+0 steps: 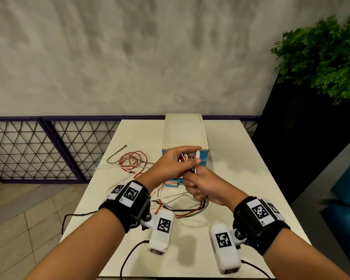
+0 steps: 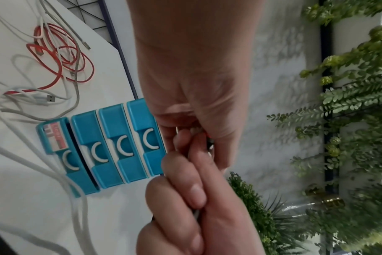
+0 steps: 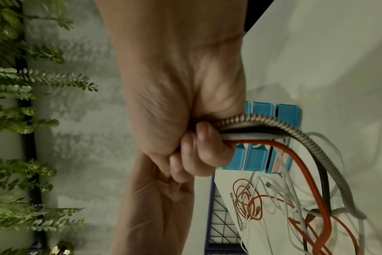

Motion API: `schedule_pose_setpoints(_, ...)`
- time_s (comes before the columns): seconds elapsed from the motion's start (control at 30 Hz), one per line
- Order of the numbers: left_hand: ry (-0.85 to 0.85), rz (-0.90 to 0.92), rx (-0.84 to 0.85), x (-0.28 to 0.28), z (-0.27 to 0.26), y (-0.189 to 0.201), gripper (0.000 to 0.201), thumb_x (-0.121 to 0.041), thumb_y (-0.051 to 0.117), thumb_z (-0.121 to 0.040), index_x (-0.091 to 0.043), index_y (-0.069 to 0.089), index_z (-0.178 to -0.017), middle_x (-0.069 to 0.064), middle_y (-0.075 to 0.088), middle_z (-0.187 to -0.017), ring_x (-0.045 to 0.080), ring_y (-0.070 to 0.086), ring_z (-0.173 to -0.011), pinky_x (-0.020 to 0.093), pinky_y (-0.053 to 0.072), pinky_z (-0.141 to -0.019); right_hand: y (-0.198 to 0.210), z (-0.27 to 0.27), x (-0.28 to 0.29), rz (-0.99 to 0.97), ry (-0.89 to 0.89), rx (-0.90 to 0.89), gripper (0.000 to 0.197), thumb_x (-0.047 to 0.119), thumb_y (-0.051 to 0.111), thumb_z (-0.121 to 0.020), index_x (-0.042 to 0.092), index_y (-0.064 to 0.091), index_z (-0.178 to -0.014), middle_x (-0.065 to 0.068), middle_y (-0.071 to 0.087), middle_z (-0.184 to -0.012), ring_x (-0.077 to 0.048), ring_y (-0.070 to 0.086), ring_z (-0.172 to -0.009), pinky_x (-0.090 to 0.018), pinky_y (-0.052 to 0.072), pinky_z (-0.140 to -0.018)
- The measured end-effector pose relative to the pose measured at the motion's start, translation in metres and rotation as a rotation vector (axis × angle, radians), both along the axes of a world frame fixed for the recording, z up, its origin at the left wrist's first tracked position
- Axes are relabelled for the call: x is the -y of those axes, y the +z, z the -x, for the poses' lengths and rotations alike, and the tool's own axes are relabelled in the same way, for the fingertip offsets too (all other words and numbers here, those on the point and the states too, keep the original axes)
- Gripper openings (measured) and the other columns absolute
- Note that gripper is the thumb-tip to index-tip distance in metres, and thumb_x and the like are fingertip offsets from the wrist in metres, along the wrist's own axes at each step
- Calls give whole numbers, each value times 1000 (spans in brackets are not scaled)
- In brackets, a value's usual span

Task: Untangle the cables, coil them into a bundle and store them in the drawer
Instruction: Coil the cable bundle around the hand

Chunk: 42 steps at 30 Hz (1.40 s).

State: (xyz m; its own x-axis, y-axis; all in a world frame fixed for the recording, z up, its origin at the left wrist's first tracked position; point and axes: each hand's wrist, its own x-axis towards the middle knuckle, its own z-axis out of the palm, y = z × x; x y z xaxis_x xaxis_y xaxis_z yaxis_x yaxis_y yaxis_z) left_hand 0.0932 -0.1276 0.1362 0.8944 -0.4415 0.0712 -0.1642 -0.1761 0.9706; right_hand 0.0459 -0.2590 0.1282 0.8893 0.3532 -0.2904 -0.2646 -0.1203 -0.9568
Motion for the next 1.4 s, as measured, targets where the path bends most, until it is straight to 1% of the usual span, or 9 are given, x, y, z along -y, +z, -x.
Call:
schedule_pose_setpoints(0.13, 41, 22, 12, 2, 0, 2, 27, -17, 67, -86, -16, 57, -111, 5, 57, -81, 3, 51, -59, 16, 44, -54, 1, -1, -2, -53, -56, -14, 34, 15, 39, -101, 14, 35, -67, 8, 32, -46, -6, 21, -40, -17, 17, -37)
schedule_pose_setpoints(0.3, 120, 93, 52, 8, 3, -7, 22, -27, 65, -87, -15, 54, -101, 23, 67, -97, 25, 65, -85, 38, 54, -80, 1, -6, -2, -121, -122, -32, 28, 18, 37, -102, 13, 36, -75, 7, 35, -49, -6, 23, -40, -18, 20, -37)
schedule_pose_setpoints(0.47, 75, 269, -91, 6, 4, -8, 12, -14, 58, -91, -8, 49, -97, 18, 69, -102, 16, 69, -90, 26, 53, -73, 0, -6, -6, -123, -114, -6, 29, 22, 36, -104, 14, 39, -77, 4, 31, -54, -8, 24, -43, -19, 23, -40)
schedule_pose_setpoints(0.6, -89, 343, -397, 14, 13, -18, 79, -71, 49, -76, -5, 49, -118, 3, 60, -80, 15, 62, -72, 29, 54, -75, 4, -18, -5, -241, -265, 42, 39, 35, 40, -102, 14, 37, -70, 7, 30, -46, -6, 26, -36, -17, 24, -37)
schedule_pose_setpoints(0.67, -244, 107, -265, 16, 26, -24, 77, -83, 35, -73, -21, 58, -112, -3, 68, -86, 14, 66, -84, 30, 50, -89, 10, -26, 2, -247, -368, 100, 35, 33, 40, -103, 14, 43, -73, 9, 34, -44, -5, 29, -35, -17, 27, -35)
schedule_pose_setpoints(0.73, -290, -128, -125, 15, 37, -28, 69, -73, 22, -87, -21, 65, -101, -6, 71, -92, 9, 64, -97, 29, 42, -97, 15, -30, 9, -226, -398, 164, 29, 31, 39, -103, 13, 46, -81, 8, 35, -49, -7, 36, -39, -19, 33, -39)
schedule_pose_setpoints(0.93, -185, -229, 138, 30, 46, -33, 28, -30, 34, -101, -26, 41, -74, -10, 44, -66, -2, 42, -57, 19, 38, -61, 19, -31, 7, -198, -446, 188, 38, 47, 43, -98, 10, 49, -92, 5, 35, -51, -10, 41, -39, -23, 37, -47)
schedule_pose_setpoints(1.1, -149, -273, 187, 31, 46, -36, 25, -33, 31, -102, -20, 42, -83, -10, 43, -70, 2, 40, -60, 17, 34, -60, 18, -31, 8, -403, -551, 22, 55, 62, 24, -96, 12, 45, -104, 1, 37, -53, -11, 33, -35, -25, 30, -46)
schedule_pose_setpoints(1.4, -256, -81, -57, 33, 48, -30, 34, -43, 26, -99, -15, 44, -92, -8, 42, -72, 6, 37, -63, 17, 36, -62, 14, -33, 18, -481, -450, -16, 15, 22, 32, -106, 12, 42, -109, -1, 43, -71, -6, 34, -43, -18, 33, -40)
